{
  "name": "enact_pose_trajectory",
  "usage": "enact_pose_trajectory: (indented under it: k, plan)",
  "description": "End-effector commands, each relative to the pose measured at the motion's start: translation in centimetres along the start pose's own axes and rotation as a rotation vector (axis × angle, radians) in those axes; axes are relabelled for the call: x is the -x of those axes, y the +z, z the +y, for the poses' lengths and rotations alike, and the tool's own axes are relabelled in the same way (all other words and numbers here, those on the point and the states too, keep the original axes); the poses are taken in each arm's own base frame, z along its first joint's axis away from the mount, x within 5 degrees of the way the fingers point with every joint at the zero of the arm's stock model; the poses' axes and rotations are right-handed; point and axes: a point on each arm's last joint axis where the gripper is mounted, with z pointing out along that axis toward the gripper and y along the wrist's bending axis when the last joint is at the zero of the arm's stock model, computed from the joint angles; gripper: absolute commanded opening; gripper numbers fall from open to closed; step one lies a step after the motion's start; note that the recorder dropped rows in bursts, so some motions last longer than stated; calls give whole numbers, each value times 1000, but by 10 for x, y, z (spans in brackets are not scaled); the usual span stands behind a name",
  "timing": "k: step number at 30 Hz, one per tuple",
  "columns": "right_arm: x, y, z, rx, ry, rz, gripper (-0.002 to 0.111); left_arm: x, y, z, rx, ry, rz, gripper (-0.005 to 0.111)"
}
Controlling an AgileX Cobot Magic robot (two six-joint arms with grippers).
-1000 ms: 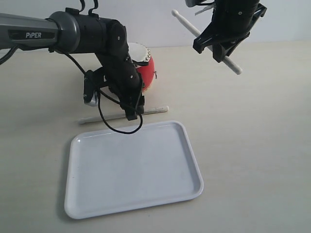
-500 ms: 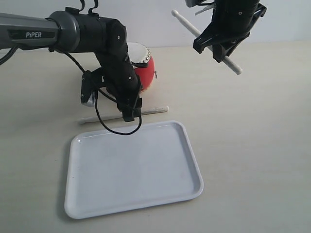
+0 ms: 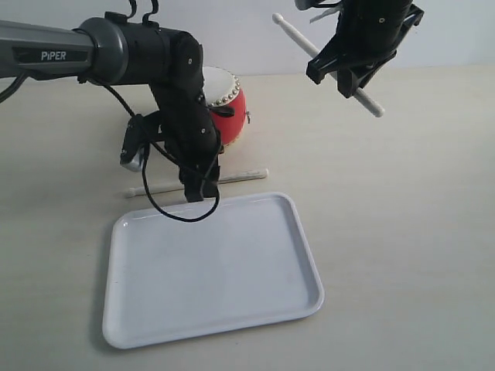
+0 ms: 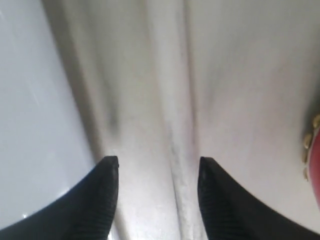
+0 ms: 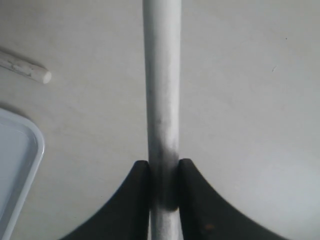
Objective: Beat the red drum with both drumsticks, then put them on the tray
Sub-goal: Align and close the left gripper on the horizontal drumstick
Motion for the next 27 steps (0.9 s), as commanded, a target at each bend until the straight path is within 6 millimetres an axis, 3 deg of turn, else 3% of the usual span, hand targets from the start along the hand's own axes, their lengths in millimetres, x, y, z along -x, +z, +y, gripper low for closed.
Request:
enact_pose_trajectory:
  k: [1, 19, 27]
  plan:
    - [1, -3, -4, -15, -1, -18, 0, 2, -15, 0, -24, 34, -32, 48]
    - [1, -3, -3, -6, 3, -18, 0, 6, -17, -3, -59, 1, -81, 48]
    - [1, -3, -3, -6, 3, -18, 0, 7, -7, -3, -45, 1, -89, 48]
